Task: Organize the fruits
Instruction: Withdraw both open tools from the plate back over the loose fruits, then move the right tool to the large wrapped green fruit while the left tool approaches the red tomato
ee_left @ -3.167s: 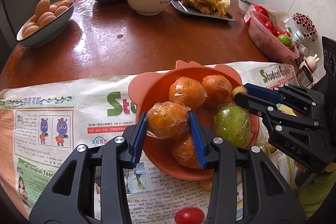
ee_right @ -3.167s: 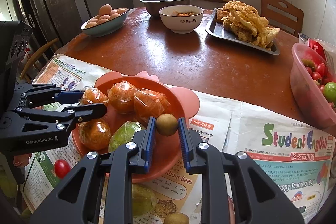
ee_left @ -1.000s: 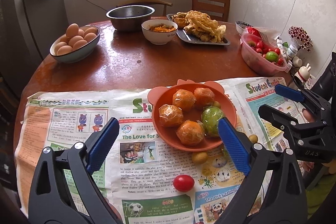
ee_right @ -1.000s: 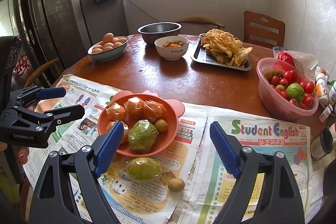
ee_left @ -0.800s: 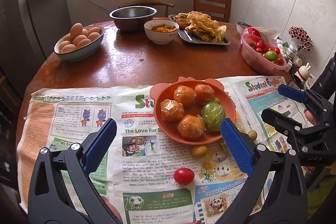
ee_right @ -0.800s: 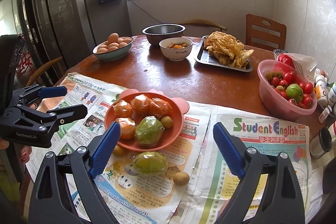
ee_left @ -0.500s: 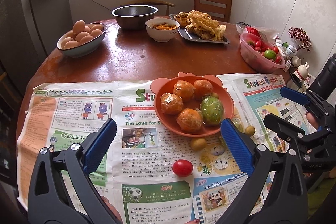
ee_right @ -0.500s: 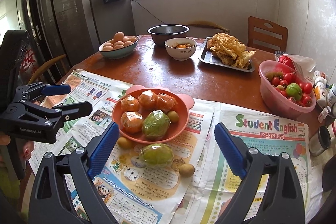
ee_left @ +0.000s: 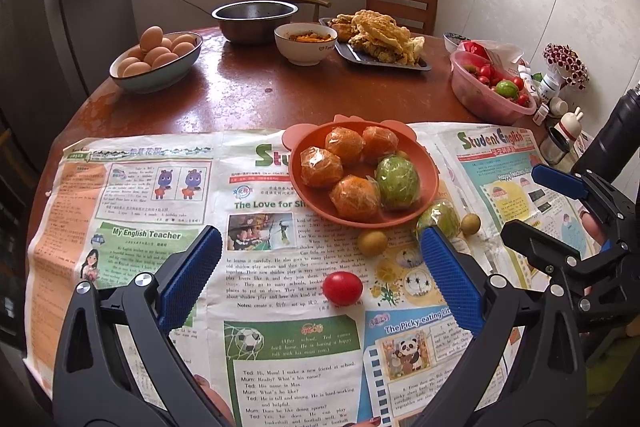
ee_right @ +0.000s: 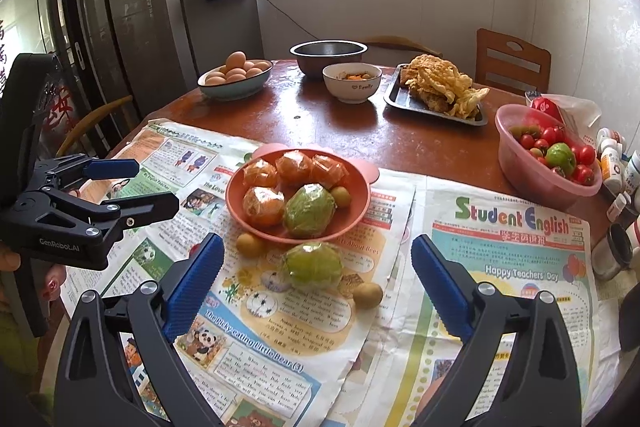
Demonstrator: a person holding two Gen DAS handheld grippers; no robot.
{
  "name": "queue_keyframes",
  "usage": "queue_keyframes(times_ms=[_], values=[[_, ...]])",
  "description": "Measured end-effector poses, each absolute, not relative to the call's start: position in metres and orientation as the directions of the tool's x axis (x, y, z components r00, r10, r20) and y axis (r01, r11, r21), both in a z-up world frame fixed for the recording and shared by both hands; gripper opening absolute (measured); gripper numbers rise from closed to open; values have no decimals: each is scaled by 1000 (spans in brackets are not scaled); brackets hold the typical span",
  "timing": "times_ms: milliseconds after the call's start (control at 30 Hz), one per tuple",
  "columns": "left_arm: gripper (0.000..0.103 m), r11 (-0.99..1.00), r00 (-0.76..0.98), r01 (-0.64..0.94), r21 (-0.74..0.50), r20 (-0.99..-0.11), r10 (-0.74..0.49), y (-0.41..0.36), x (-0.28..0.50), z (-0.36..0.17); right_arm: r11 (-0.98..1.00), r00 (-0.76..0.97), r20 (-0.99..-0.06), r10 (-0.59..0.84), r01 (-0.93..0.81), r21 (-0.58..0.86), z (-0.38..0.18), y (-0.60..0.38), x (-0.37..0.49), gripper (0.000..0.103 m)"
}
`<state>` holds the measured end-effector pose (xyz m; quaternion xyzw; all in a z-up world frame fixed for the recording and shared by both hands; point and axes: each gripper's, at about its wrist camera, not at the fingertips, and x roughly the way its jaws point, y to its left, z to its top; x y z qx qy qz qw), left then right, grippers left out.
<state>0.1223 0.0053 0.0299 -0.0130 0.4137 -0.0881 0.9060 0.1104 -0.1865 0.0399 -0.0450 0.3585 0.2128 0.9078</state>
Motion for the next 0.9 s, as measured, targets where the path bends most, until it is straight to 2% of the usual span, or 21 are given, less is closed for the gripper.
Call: queue_keyframes(times_ms=[900], values=[[94, 987, 578, 140, -78, -803, -145, 7, 92, -9, 897, 602, -730, 322, -440, 32, 5, -182, 86, 95]])
